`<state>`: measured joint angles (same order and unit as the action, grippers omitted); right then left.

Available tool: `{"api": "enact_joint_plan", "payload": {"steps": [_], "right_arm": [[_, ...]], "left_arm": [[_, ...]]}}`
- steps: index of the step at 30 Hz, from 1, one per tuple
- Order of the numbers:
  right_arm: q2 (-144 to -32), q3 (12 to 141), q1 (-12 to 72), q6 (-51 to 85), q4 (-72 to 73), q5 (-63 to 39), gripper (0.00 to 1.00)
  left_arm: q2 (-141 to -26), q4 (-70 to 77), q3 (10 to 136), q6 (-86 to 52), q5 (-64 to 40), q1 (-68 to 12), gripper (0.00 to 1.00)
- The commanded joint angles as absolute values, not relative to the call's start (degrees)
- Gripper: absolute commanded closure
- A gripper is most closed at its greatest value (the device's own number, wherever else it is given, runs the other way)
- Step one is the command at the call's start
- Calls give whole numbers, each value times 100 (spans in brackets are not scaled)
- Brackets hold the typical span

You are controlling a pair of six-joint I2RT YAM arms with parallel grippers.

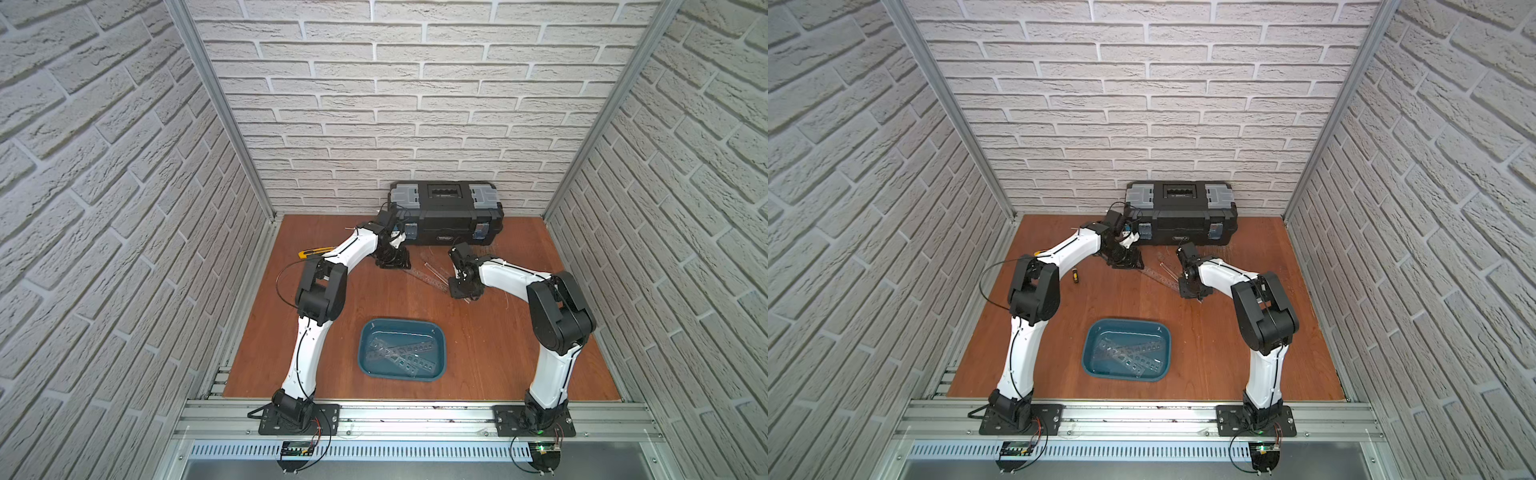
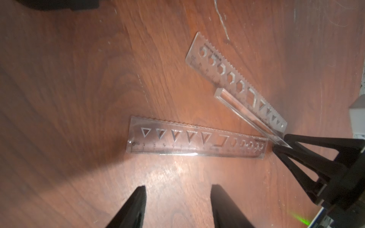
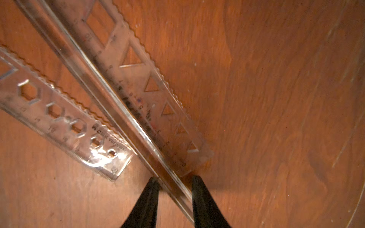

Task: Put the scattered rulers into the storage box
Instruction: Pick up the ruler from the center of the board.

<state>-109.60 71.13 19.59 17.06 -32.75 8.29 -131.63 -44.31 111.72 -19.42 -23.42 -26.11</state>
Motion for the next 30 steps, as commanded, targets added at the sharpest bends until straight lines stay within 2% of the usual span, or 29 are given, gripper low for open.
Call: {"api": "enact_joint_plan", "payload": {"steps": [1, 7, 17, 19, 22, 30], "right_arm": [[-10796, 6824, 2117, 1609, -3442, 712, 68], [-10494, 6433, 2357, 1721, -3395, 733, 78], [-10582, 6323, 2647, 1907, -3387, 802, 76], [-10616, 6361, 2654, 1916, -3376, 834, 81], [-10533, 6381, 2667, 1917, -3374, 900, 97], [-9636, 6311, 2722, 1647, -3576, 1094, 98]], "left_arm": [[-12802, -4275, 11053, -1990, -2394, -2661, 42], [-12682, -4201, 10873, -2028, -2389, -2676, 43], [-12510, -4157, 10726, -2057, -2340, -2750, 43], [-12418, -4140, 10645, -2059, -2317, -2760, 43], [-12249, -4108, 10477, -2063, -2279, -2760, 43], [-11751, -4043, 10132, -2101, -2178, -2761, 43]]}}
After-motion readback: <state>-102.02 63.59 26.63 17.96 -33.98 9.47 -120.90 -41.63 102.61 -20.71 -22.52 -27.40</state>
